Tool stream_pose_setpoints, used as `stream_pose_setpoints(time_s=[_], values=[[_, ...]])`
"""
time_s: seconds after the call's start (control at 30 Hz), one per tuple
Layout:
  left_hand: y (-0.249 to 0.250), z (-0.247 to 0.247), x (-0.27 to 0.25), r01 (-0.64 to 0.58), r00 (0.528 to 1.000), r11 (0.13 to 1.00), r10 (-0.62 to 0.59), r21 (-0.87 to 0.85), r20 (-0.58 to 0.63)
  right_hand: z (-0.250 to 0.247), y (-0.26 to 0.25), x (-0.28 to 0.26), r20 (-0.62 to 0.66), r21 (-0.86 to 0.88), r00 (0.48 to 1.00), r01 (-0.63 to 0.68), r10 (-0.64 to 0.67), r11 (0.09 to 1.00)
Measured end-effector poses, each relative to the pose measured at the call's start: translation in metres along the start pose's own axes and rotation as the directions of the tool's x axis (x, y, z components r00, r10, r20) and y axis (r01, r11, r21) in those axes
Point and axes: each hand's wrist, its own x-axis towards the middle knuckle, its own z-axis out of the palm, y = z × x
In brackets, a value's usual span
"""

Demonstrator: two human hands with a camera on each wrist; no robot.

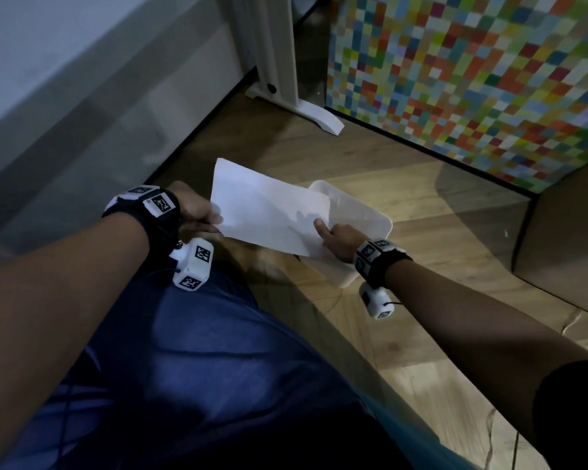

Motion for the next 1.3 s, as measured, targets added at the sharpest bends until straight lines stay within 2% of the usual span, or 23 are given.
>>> stream_pose_setpoints(time_s=[0.03,0.1,0.17,0.27,0.3,0.33,0.4,0.47,0.53,0.57,0.63,0.67,0.73,0.77,0.8,0.93,1.03,1.1,1.13,1.2,1.3], values=[[0.0,0.001,0.001,-0.003,1.0,1.0,0.003,-0.001,0.002,-0.003,-0.012,-0.005,-0.052,-0.05,0.998,0.027,-0.029,0.998],[0.002,0.005,0.001,-0.004,1.0,1.0,0.004,-0.015,0.018,-0.001,-0.045,-0.018,-0.082,0.009,0.973,0.217,-0.215,0.976],[0.007,0.009,0.0,-0.022,0.999,1.0,0.022,-0.006,0.023,0.011,-0.077,-0.033,-0.003,0.155,0.907,0.417,-0.422,0.896],[0.009,0.009,0.002,-0.027,1.0,1.0,0.027,0.016,0.007,0.028,-0.085,-0.037,0.101,0.172,0.818,0.546,-0.566,0.82],[0.007,0.007,0.005,-0.018,1.0,1.0,0.018,0.002,0.012,0.027,-0.074,-0.032,0.125,0.13,0.814,0.554,-0.568,0.822],[0.007,0.004,0.005,-0.011,1.0,1.0,0.012,-0.019,0.018,0.022,-0.058,-0.027,0.152,0.08,0.834,0.525,-0.531,0.847],[0.006,0.0,0.005,-0.01,1.0,1.0,0.011,-0.023,0.021,0.009,-0.022,-0.019,0.188,-0.003,0.918,0.357,-0.35,0.934],[0.007,-0.001,0.005,-0.031,0.999,0.999,0.031,-0.014,0.027,-0.002,0.006,-0.015,0.135,-0.103,0.982,0.147,-0.133,0.984],[0.006,-0.001,0.007,-0.039,0.999,0.998,0.04,-0.052,0.026,-0.01,0.008,-0.013,0.049,-0.207,0.998,0.057,-0.048,0.977],[0.005,0.0,0.008,-0.034,0.999,0.998,0.035,-0.06,0.022,-0.011,-0.001,-0.011,-0.019,-0.215,0.997,0.068,-0.073,0.974],[0.003,0.003,0.01,-0.01,0.999,0.997,0.013,-0.071,0.034,-0.007,-0.037,-0.013,-0.081,-0.104,0.965,0.242,-0.251,0.965],[0.003,0.005,0.011,-0.005,0.999,0.998,0.007,-0.061,0.042,-0.002,-0.059,-0.015,-0.061,-0.016,0.927,0.371,-0.371,0.929],[0.004,0.008,0.012,-0.016,0.998,0.999,0.019,-0.048,0.056,0.013,-0.099,-0.017,-0.03,0.136,0.815,0.577,-0.579,0.805],[0.005,0.009,0.011,-0.028,0.998,1.0,0.028,-0.009,0.056,0.019,-0.112,-0.015,-0.024,0.183,0.781,0.617,-0.624,0.765],[0.005,0.01,0.012,-0.045,0.998,0.999,0.045,0.019,0.048,0.023,-0.12,-0.012,-0.004,0.216,0.777,0.615,-0.629,0.758],[0.005,0.009,0.018,-0.044,0.998,0.998,0.045,-0.036,0.048,0.03,-0.088,0.011,0.102,0.126,0.867,0.475,-0.488,0.871],[0.005,0.0,0.021,-0.038,0.999,0.998,0.04,-0.047,0.034,0.015,-0.036,0.012,0.167,-0.077,0.952,0.272,-0.256,0.959],[0.004,-0.005,0.02,-0.04,0.999,0.999,0.041,-0.034,0.022,0.001,-0.016,-0.002,0.143,-0.194,0.987,0.098,-0.071,0.976],[0.003,-0.006,0.02,-0.035,0.999,0.999,0.035,-0.033,0.023,-0.004,-0.018,-0.01,0.103,-0.208,0.994,0.067,-0.046,0.976],[0.001,-0.003,0.021,-0.035,0.999,0.999,0.036,-0.033,0.029,-0.007,-0.04,-0.014,0.035,-0.175,0.989,0.15,-0.147,0.973],[-0.003,0.006,0.021,-0.058,0.997,0.998,0.059,-0.037,0.043,0.003,-0.092,-0.009,0.004,0.073,0.928,0.372,-0.373,0.925]])
